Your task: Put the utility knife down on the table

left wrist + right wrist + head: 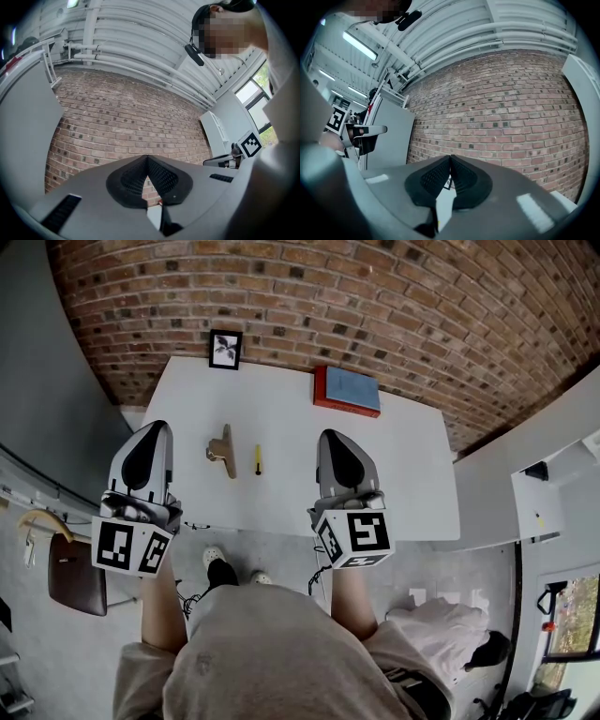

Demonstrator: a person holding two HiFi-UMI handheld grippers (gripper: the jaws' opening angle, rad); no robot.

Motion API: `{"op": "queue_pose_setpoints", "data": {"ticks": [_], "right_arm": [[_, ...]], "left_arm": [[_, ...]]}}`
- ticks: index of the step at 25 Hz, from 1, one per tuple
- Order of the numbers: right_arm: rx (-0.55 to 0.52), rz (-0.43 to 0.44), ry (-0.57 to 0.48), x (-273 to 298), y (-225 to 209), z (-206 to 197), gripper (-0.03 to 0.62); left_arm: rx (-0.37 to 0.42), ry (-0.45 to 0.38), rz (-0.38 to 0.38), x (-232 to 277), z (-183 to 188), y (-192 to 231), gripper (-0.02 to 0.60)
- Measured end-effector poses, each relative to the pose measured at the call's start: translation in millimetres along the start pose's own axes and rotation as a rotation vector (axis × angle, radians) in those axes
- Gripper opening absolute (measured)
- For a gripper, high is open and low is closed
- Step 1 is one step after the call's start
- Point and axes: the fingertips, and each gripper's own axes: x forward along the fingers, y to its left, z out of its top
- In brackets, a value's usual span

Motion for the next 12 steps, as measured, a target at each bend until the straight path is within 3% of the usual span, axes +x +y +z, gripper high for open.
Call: {"op": "queue_pose_setpoints", "data": {"ticks": [12], "right_arm": [[0.006,0.024,-0.010,-6.0,4.1,3.7,0.011]], "left_arm": [[0.008,-0.007,0.023,-10.6,5.2,-4.5,0.005]]}}
